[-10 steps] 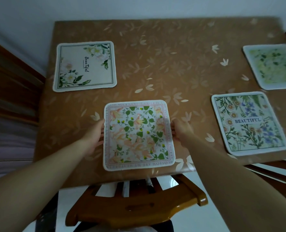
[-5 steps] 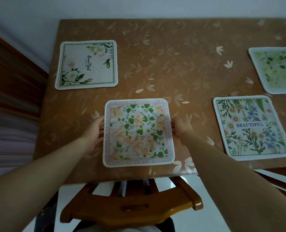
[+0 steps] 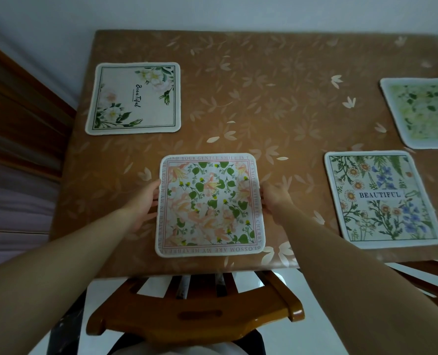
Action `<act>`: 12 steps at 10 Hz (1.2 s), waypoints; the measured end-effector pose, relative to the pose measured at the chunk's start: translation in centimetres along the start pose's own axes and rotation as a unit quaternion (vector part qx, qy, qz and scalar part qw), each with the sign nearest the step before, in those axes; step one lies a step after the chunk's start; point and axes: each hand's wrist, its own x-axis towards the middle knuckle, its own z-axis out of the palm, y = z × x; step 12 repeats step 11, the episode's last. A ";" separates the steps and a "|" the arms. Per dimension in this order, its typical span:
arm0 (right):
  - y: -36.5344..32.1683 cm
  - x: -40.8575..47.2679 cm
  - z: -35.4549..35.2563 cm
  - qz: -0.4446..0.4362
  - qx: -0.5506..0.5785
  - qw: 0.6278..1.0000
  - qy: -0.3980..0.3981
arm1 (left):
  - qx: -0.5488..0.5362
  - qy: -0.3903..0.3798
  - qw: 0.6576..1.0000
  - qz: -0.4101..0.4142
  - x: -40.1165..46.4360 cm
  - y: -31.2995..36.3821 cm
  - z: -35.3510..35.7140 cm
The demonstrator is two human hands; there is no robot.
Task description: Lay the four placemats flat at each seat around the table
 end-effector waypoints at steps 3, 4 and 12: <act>0.3 -0.8 -0.1 0.005 0.012 1.000 -0.005 | 0.006 0.004 1.000 0.012 -0.6 -0.3 0.3; 0.4 -0.8 -0.1 0.000 0.003 1.000 -0.006 | -0.003 0.005 1.000 0.007 -0.8 -0.3 0.2; -0.2 -8.3 -0.1 0.020 -0.001 1.000 0.005 | -0.010 -0.012 1.000 -0.018 -1.0 1.1 0.0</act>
